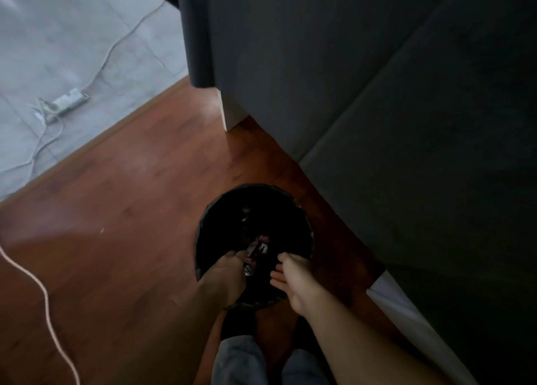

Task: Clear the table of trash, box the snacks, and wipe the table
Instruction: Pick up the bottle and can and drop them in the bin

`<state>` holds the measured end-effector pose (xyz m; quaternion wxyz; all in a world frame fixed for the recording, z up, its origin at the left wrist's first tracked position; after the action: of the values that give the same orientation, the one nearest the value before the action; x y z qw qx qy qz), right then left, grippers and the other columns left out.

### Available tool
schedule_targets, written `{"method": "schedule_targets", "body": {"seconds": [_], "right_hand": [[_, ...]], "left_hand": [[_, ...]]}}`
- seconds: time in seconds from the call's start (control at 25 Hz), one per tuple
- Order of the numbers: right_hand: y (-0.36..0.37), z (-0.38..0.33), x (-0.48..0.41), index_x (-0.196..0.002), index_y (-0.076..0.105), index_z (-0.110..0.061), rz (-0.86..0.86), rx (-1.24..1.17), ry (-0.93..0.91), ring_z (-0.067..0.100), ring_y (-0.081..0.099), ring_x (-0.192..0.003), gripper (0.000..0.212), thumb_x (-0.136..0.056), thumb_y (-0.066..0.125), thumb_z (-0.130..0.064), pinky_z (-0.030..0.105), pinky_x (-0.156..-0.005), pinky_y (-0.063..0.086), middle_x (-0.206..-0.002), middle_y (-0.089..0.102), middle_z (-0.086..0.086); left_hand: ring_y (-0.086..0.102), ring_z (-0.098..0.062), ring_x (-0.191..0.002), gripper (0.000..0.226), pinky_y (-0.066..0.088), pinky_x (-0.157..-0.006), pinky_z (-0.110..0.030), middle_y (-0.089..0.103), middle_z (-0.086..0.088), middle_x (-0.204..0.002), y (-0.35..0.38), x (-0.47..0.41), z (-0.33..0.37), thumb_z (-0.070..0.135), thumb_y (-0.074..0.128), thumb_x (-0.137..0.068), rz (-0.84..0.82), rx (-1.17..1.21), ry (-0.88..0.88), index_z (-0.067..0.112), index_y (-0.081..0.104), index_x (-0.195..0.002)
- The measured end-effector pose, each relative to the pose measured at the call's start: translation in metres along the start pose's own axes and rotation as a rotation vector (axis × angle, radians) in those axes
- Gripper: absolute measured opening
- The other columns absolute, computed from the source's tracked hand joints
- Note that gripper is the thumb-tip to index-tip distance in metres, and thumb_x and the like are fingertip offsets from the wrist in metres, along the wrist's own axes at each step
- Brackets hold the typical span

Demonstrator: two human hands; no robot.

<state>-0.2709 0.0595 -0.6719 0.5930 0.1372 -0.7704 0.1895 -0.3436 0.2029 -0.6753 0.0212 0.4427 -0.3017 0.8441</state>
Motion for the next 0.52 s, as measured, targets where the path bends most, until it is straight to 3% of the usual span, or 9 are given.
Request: {"method": "schedule_targets", "body": {"seconds": [0.16,0.36,0.44,0.52], "right_hand": [[-0.024,-0.064,0.092,-0.132,0.056,-0.021,0.045,0.223,-0.213,0.017,0.064,-0.094,0.03,-0.103,0.051,-0.018,0.033,-0.08,0.056,-0.109,0.061,-0.002],[-0.047,-0.152,0.253,-0.119,0.064,-0.031,0.063,0.374,-0.554,0.014,0.067,-0.092,0.024,-0.098,0.054,-0.023,0.025,-0.072,0.051,-0.105,0.065,-0.01],[-0.065,-0.185,0.316,-0.119,0.065,-0.032,0.096,0.409,-0.68,0.012,0.065,-0.098,0.026,-0.097,0.054,-0.024,0.023,-0.077,0.05,-0.108,0.067,-0.01],[-0.088,-0.215,0.372,-0.12,0.065,-0.032,0.123,0.399,-0.762,0.009,0.064,-0.1,0.026,-0.097,0.055,-0.025,0.023,-0.081,0.05,-0.11,0.068,-0.009]], "left_hand": [[0.051,-0.027,-0.125,0.048,0.046,-0.1,-0.035,0.048,-0.007,-0.142,-0.076,0.048,0.071,0.021,0.04,-0.097,0.122,0.02,0.11,0.021,0.039,-0.145],[0.061,-0.025,-0.111,0.036,0.05,-0.087,-0.033,0.061,-0.005,-0.129,-0.2,0.141,0.181,0.02,0.044,-0.094,0.313,0.031,0.293,0.022,0.054,-0.129],[0.063,-0.024,-0.105,0.029,0.048,-0.081,-0.031,0.066,-0.004,-0.118,-0.246,0.186,0.23,0.019,0.048,-0.091,0.393,0.035,0.384,0.021,0.059,-0.118],[0.063,-0.011,-0.097,0.031,0.048,-0.083,-0.025,0.069,0.003,-0.113,-0.283,0.227,0.281,0.017,0.051,-0.091,0.446,0.048,0.48,0.023,0.062,-0.119]]}}
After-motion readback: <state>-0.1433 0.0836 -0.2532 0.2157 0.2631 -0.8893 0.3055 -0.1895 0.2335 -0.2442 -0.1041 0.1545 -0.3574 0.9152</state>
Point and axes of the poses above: each hand's wrist, its own x-axis away from the middle knuckle, its own y-axis out of the palm, z = x × y, the point moved 9 cm from there along -x, towards the middle knuckle
